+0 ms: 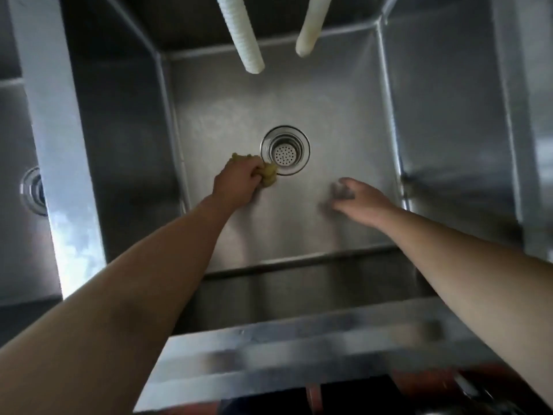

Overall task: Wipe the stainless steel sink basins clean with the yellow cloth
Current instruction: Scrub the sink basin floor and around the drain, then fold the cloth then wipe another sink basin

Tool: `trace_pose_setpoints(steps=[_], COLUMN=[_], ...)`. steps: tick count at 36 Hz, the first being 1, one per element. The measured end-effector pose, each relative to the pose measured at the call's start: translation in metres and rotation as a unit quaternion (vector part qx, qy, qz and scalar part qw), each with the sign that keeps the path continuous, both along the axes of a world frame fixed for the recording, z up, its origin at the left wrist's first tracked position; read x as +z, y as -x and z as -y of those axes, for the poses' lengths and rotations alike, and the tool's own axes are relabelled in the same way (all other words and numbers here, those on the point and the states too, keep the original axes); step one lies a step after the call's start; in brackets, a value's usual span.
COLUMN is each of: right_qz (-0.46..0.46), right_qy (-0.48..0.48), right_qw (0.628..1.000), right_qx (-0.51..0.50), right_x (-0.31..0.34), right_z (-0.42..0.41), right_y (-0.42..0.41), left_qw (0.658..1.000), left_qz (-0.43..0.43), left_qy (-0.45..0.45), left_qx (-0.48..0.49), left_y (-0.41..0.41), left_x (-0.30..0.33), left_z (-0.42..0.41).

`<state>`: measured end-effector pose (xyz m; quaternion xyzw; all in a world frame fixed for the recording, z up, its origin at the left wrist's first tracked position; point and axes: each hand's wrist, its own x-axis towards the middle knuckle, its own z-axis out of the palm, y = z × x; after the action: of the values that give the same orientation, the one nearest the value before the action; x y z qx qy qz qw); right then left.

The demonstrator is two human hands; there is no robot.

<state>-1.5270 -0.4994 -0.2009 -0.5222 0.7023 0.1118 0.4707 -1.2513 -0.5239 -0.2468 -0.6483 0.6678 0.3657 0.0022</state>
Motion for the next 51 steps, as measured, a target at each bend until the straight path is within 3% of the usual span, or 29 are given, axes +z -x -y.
trace_pose_setpoints(steps=[4, 7, 9, 13, 17, 22, 25, 29, 33, 39, 43, 51], right_qz=[0.08, 0.101, 0.128, 0.202, 0.234, 0.311, 0.325, 0.263, 0.248, 0.219, 0.2, 0.273], right_qy=[-0.052, -0.025, 0.001, 0.066, 0.15, 0.183, 0.203, 0.237, 0.25, 0.249, 0.252, 0.204], right_qw=[0.994, 0.992, 0.987, 0.966, 0.947, 0.91, 0.893, 0.899, 0.911, 0.934, 0.942, 0.937], right_qx=[-0.048, -0.066, -0.094, -0.144, -0.162, -0.205, -0.238, -0.259, -0.215, -0.13, -0.101, -0.082], right_x=[0.052, 0.09, 0.117, 0.174, 0.223, 0.276, 0.292, 0.302, 0.314, 0.315, 0.307, 0.299], right_z=[-0.022, -0.039, -0.05, -0.072, -0.087, -0.1, -0.106, -0.11, -0.111, -0.109, -0.111, -0.128], right_y=[-0.014, -0.014, -0.013, -0.012, -0.005, 0.001, 0.003, 0.012, 0.027, 0.065, 0.108, 0.247], left_qw=[0.975, 0.914, 0.879, 0.83, 0.81, 0.784, 0.791, 0.814, 0.845, 0.884, 0.899, 0.918], left_qz=[-0.142, -0.273, -0.345, -0.455, -0.514, -0.564, -0.559, -0.532, -0.512, -0.462, -0.429, -0.379], left_qy=[-0.151, -0.196, -0.211, -0.219, -0.214, -0.242, -0.239, -0.218, -0.147, -0.025, -0.013, -0.007], left_qx=[0.084, 0.229, 0.253, 0.237, 0.184, 0.089, 0.073, 0.088, 0.042, 0.072, 0.08, 0.119], left_y=[0.033, 0.049, 0.052, 0.052, 0.051, 0.059, 0.071, 0.082, 0.094, 0.134, 0.171, 0.313], left_x=[0.049, 0.094, 0.124, 0.191, 0.253, 0.303, 0.316, 0.326, 0.334, 0.338, 0.335, 0.338], left_z=[-0.018, -0.039, -0.052, -0.072, -0.08, -0.082, -0.084, -0.089, -0.095, -0.1, -0.105, -0.125])
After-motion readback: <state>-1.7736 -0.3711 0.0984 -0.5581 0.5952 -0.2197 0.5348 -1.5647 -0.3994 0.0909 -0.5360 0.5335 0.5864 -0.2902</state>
